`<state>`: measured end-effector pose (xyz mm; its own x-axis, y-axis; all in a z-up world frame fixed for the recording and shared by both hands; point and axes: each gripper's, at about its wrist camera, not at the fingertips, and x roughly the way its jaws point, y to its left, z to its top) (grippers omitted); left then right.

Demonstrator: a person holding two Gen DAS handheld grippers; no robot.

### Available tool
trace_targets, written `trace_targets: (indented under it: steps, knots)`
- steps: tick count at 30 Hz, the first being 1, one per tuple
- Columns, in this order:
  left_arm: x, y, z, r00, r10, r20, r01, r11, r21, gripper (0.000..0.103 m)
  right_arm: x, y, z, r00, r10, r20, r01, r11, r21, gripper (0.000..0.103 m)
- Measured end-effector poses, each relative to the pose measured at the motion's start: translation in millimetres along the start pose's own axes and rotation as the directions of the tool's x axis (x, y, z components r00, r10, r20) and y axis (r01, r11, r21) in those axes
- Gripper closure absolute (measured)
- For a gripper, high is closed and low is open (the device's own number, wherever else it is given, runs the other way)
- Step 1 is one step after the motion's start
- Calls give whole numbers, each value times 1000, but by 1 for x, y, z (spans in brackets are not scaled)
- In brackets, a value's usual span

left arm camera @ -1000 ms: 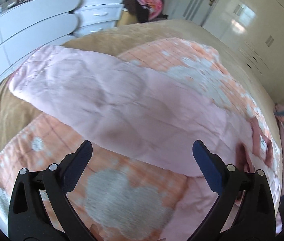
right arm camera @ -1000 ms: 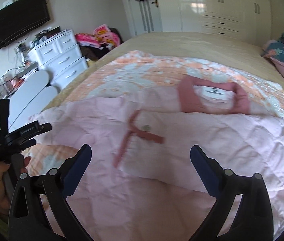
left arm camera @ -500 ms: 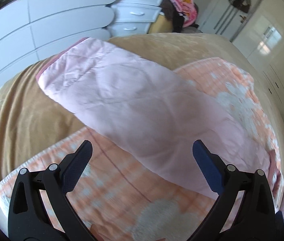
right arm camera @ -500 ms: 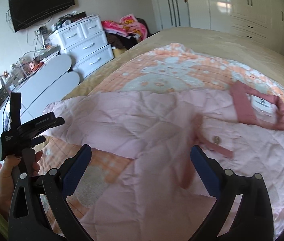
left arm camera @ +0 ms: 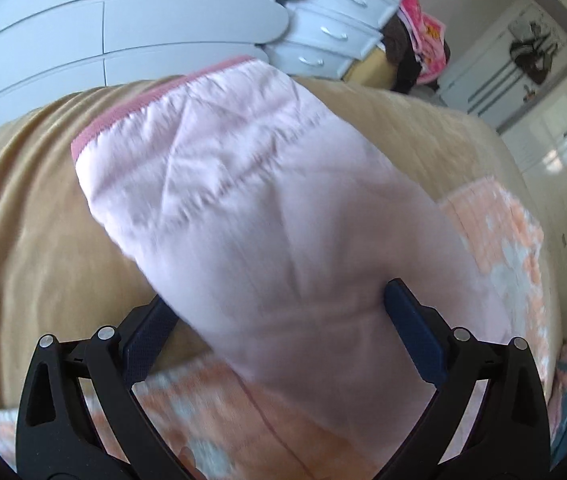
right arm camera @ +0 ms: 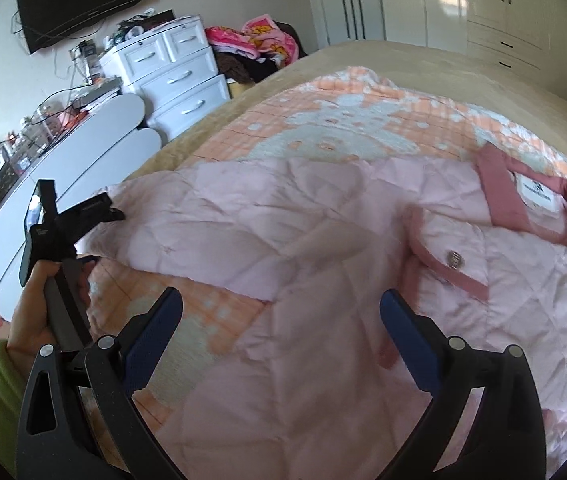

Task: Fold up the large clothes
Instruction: 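Move the left tool to the other sleeve cuff and grasp it, then lift the sleeve with the left tool and carry it across the jacket front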

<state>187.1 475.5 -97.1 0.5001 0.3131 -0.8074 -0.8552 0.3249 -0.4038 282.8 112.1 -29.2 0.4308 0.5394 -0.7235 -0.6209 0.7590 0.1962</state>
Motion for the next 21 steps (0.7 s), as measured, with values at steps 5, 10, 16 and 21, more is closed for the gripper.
trace_targets:
  steps: [5,10,16,21]
  knots:
    - [-7,4,6,997,12,71,-12,1000,-3,22,-15,-23,-9,1000,-25,11,24,998,52,5]
    - [-37,-5,12,985,-2,170,-10,998,66,89,-34,-44,-17,999,-42,33,38,994,101,5]
    - [-99,-23,13,953,-176,246,145,980,139,91,-56,-63,-31,997,-60,55,51,987,153,5]
    - [-142,-55,1,912,-316,260,262,939,222,92,-77,-79,-40,995,-76,63,63,979,194,5]
